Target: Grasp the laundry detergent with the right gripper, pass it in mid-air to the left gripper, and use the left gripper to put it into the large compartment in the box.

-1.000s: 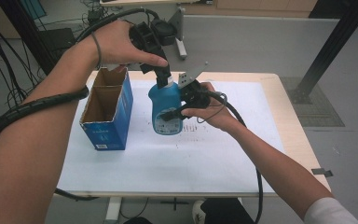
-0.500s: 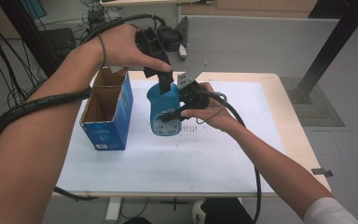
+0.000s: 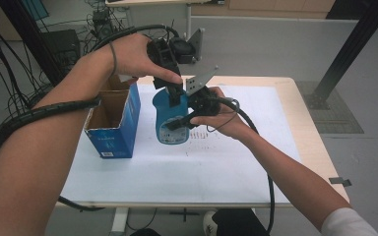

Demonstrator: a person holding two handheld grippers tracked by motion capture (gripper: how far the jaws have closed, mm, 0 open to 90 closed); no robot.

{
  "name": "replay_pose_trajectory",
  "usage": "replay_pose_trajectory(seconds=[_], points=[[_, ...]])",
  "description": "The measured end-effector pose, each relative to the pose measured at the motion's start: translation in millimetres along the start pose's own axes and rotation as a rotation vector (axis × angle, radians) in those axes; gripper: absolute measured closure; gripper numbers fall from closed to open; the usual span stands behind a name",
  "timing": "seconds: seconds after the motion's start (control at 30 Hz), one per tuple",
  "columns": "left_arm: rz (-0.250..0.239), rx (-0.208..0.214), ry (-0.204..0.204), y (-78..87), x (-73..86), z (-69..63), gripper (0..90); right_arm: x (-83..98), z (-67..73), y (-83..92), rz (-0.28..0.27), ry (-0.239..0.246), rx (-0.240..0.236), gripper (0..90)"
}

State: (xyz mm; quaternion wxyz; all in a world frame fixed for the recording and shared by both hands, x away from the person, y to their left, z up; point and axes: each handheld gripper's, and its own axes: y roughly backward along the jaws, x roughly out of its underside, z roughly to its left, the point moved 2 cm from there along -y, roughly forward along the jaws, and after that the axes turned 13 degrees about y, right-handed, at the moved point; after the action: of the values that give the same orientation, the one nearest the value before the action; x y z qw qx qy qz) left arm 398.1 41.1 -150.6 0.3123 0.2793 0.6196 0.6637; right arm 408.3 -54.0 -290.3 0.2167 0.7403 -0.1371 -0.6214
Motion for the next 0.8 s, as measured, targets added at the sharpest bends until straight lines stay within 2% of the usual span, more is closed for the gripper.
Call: replay_pose_trajectory(seconds=[0.33,0.37,0.8], points=[[0.008,0.022,-0.027,-8.5,0.3,-4.4,5.8,-2.9,2.7,-1.0,-0.005,0.016,0.001,45.5],[0.015,0.028,-0.040,-10.1,-0.1,-4.6,5.8,-3.0,2.8,-1.1,-0.004,0.017,0.001,45.5],[0.022,0.035,-0.053,-19.2,-0.2,-7.2,6.0,-5.1,5.1,-3.9,-0.003,0.027,-0.013,45.4]])
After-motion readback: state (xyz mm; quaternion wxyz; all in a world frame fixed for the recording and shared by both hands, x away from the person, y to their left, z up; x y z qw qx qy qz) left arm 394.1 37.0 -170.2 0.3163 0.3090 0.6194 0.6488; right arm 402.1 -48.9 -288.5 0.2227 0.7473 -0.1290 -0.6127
